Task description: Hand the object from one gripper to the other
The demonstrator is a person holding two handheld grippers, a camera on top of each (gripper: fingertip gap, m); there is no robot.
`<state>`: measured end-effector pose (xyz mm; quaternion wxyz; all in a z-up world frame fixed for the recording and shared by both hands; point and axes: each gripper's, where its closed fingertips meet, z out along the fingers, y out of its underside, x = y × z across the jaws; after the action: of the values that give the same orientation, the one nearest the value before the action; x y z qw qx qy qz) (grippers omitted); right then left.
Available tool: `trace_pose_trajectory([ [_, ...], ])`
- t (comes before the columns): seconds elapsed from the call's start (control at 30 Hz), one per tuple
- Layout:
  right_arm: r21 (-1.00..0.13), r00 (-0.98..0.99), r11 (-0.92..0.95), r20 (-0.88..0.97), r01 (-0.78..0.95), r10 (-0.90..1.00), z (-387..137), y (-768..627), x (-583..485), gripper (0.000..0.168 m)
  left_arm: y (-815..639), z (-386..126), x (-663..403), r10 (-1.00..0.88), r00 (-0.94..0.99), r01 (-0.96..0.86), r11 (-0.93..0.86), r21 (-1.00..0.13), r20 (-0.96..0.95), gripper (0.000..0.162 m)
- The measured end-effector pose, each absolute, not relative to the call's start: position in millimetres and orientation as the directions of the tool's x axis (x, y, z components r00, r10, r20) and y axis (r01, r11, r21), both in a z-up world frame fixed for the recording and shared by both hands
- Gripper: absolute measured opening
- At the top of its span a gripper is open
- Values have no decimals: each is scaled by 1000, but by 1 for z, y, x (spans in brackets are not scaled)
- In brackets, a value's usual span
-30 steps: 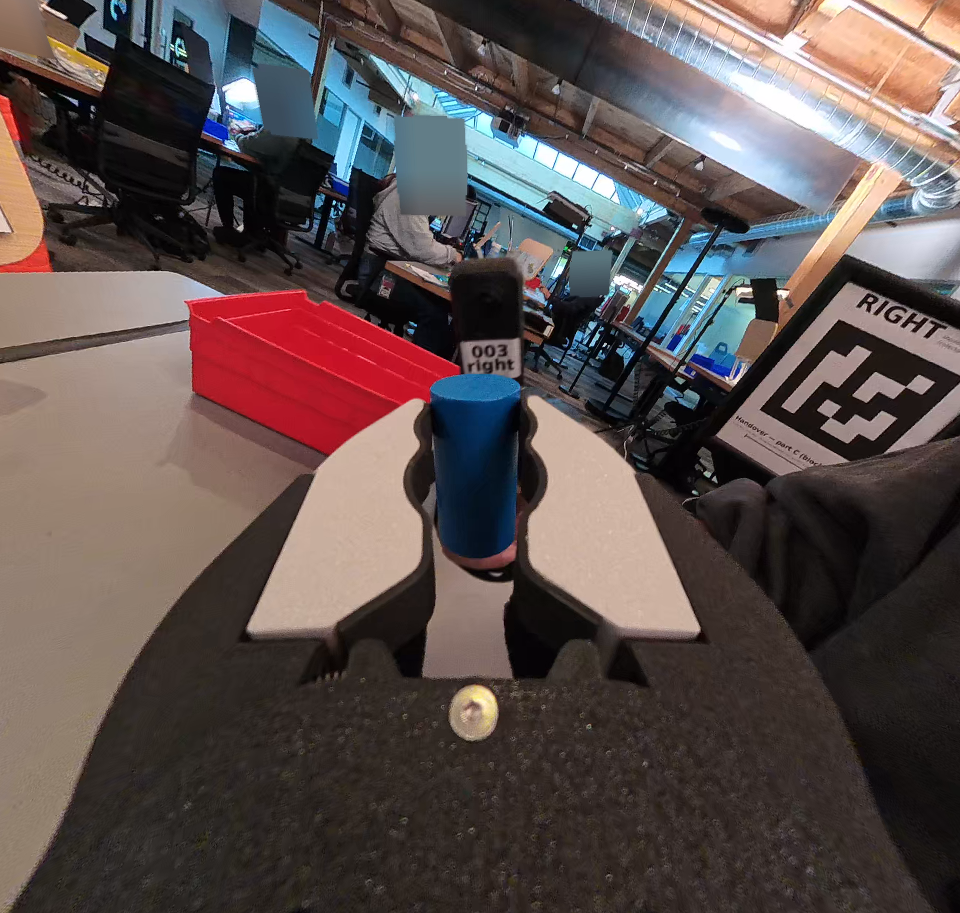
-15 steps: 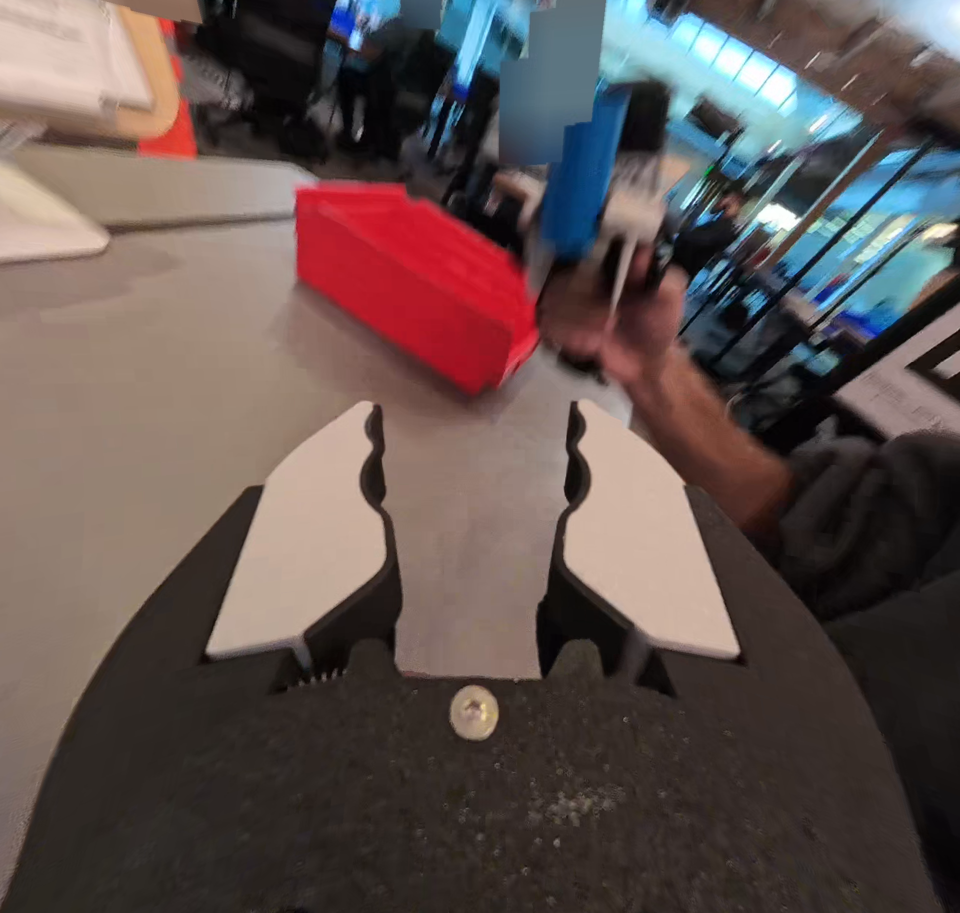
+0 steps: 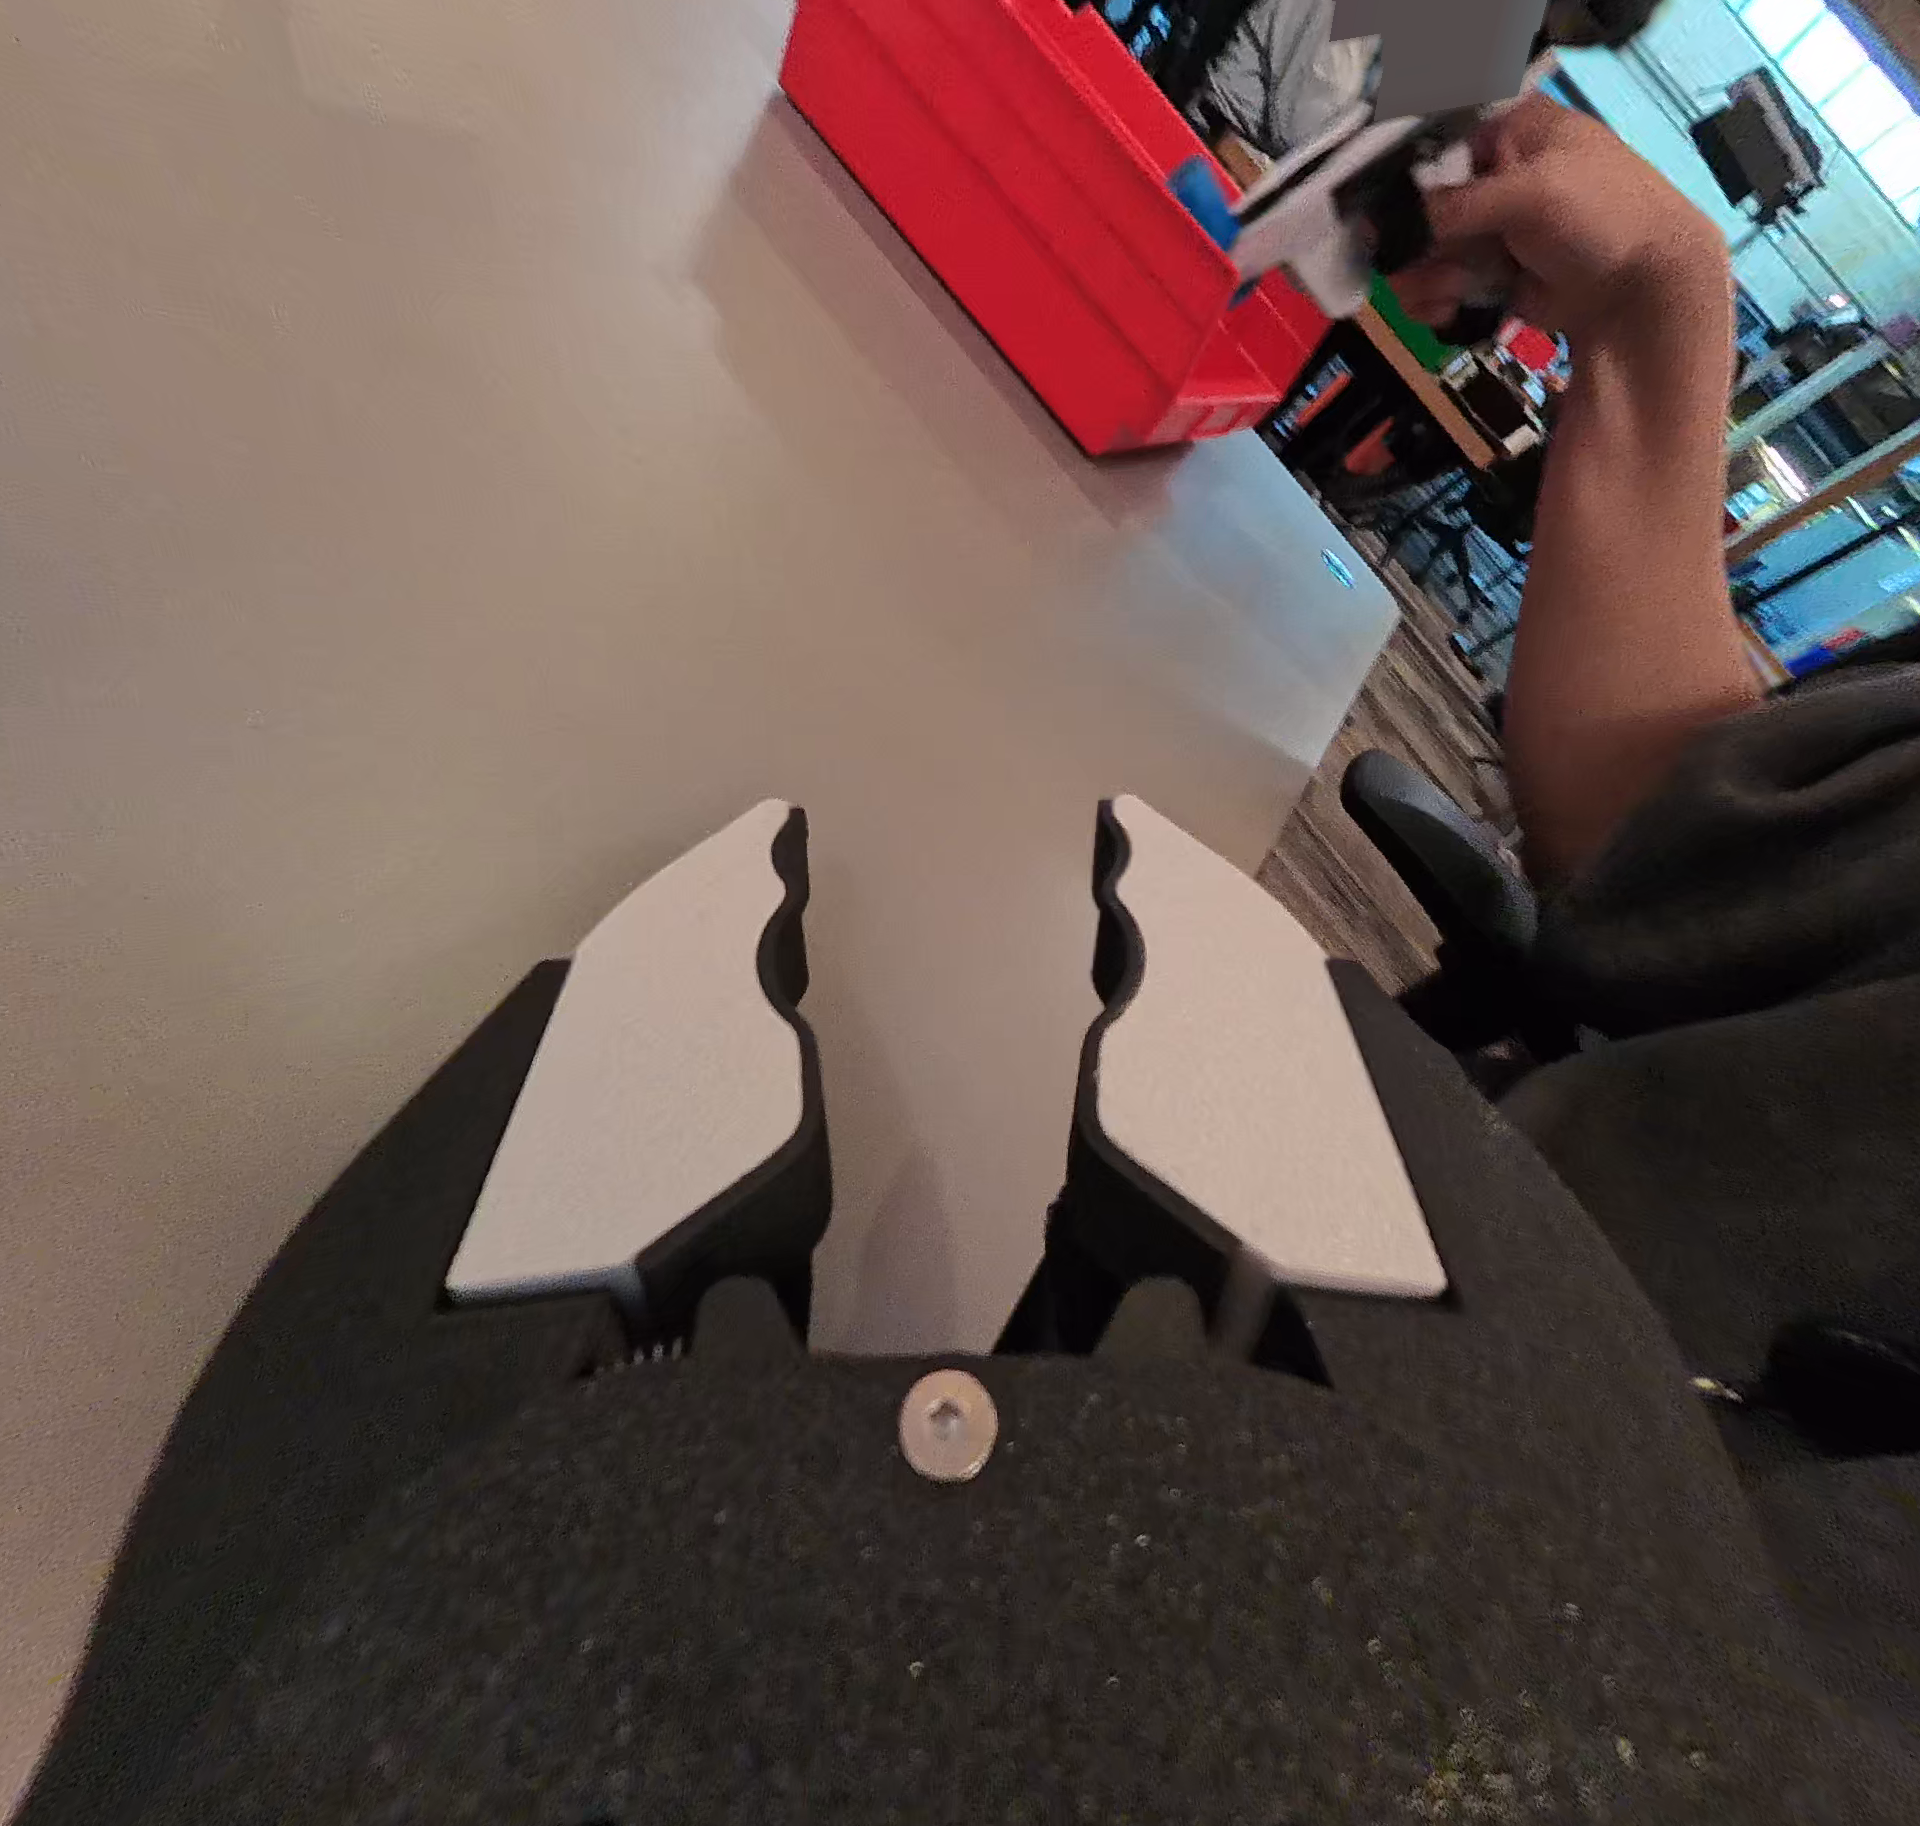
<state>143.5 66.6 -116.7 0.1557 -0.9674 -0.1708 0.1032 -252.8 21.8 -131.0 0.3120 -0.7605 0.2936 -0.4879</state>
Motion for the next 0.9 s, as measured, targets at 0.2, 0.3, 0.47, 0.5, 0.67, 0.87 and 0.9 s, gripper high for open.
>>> trace_pose_trajectory([
  [0.2,-68,975,-987,-156,147,156,-169,79,138,32,8,-136,-249,-785,354,-209,-596,-775,508,52],
  [0.3,-26,982,-991,-137,129,132,-177,84,136,32,8,-138,-254,-808,382,-239,-555,-797,449,52],
  [0.47,8,984,-992,-125,127,124,-189,84,134,32,6,-133,-254,-810,367,-226,-555,-801,458,52],
  [0.5,-5,984,-992,-126,127,127,-189,85,134,32,6,-132,-254,-810,367,-221,-555,-802,459,52],
  [0.67,-124,961,-981,-219,146,171,-175,84,121,39,9,-130,-257,-812,380,-218,-545,-810,444,53],
  [0.87,-483,952,-830,20,277,306,-102,64,142,41,13,-126,-262,-811,393,-206,-538,-817,434,54],
  [0.9,-549,955,-789,65,276,289,-95,61,141,42,15,-123,-264,-818,397,-209,-522,-827,416,54],
])
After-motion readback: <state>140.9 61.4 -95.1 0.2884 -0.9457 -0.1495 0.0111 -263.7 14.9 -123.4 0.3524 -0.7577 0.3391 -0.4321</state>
